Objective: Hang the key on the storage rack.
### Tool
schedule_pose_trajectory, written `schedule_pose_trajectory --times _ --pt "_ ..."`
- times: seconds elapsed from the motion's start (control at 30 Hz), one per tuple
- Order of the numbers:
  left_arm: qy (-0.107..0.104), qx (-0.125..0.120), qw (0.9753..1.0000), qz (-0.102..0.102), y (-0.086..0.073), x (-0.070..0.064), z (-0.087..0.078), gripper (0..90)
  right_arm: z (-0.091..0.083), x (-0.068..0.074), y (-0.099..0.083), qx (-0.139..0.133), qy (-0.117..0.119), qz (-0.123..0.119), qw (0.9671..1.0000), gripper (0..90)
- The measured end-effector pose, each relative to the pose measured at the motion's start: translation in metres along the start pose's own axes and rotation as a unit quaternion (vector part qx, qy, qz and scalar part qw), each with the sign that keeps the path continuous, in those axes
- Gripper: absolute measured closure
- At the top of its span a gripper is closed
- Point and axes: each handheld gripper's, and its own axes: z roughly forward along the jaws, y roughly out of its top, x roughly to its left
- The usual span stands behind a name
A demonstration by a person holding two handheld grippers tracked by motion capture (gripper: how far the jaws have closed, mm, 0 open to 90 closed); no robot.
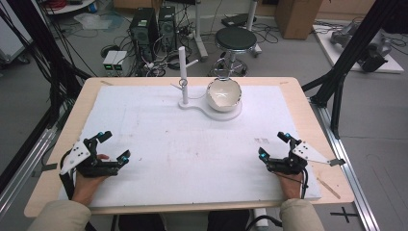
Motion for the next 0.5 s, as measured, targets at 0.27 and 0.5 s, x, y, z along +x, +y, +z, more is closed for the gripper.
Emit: schedule_pose_trajectory --times 0.27,0.5 --pt "0.021 -0.017 0.9996 -0.012 -0.0074 -0.0003 -0.0054 1.7 0.0001 0.0 -0.0001 0.001 0.001 0.003 1.0 0.5" --pt "0.032 -0.012 0.9994 -0.007 -0.0072 -0.0021 -0.0042 1.7 -0.0001 -0.0001 -0.0002 -0.001 -0.004 0.004 1.0 0.5"
